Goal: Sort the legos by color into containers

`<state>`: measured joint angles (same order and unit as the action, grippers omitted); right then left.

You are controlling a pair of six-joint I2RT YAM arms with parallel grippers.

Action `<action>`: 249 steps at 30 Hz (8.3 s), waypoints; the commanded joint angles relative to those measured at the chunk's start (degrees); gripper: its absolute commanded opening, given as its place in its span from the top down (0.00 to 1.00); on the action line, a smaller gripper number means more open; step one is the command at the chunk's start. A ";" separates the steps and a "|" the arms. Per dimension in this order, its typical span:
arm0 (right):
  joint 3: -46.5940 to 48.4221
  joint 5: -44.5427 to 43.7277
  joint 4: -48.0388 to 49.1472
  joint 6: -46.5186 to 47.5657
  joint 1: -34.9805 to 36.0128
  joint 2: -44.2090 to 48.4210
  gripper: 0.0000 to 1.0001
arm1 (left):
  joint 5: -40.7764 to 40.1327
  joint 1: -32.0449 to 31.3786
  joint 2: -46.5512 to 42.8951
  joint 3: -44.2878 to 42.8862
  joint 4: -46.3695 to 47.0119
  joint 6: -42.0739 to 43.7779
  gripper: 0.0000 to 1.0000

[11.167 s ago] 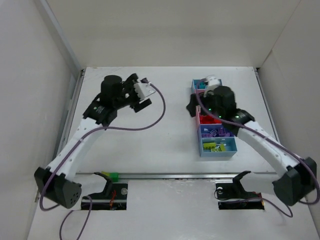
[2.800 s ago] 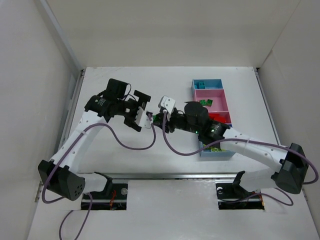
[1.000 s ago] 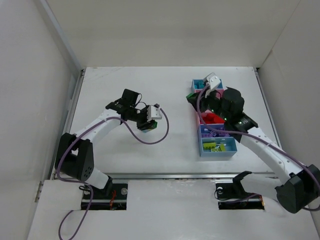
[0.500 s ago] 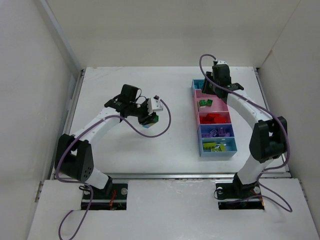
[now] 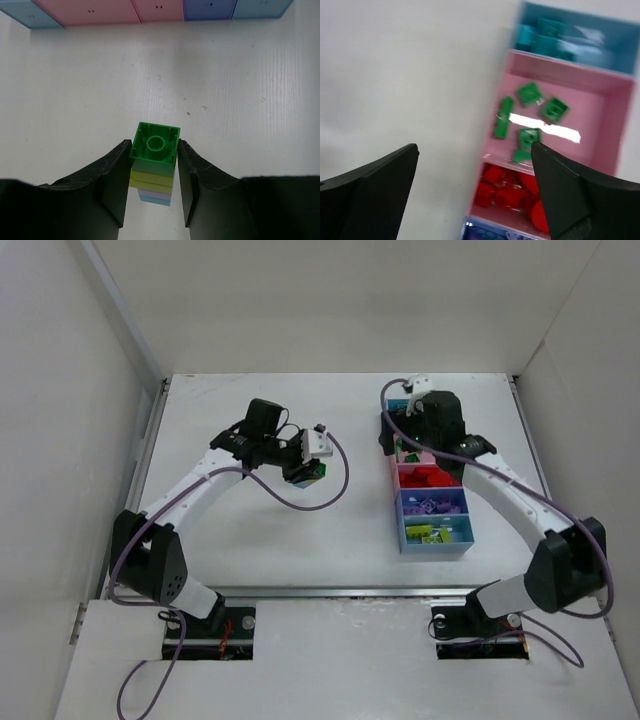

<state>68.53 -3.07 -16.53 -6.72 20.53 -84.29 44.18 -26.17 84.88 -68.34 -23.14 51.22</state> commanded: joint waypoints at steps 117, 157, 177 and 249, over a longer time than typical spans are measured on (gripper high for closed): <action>-10.61 44.72 17.06 12.52 -0.93 13.54 0.94 | -5.42 -0.01 -3.68 15.05 8.28 -2.45 0.71; -7.36 45.36 14.25 23.86 14.62 10.21 1.00 | 19.01 -2.57 -3.06 -8.48 -22.22 25.77 0.01; -3.49 41.65 14.25 24.13 15.16 9.31 1.00 | 5.93 -3.09 -5.96 -1.10 -2.09 4.50 1.00; -8.23 9.13 15.30 0.47 -11.04 18.10 0.29 | 5.91 -5.47 -10.78 -5.15 -1.83 12.49 1.00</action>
<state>62.46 3.01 -6.15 -8.49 9.76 -67.75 43.72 -31.40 80.14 -75.07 -23.64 55.90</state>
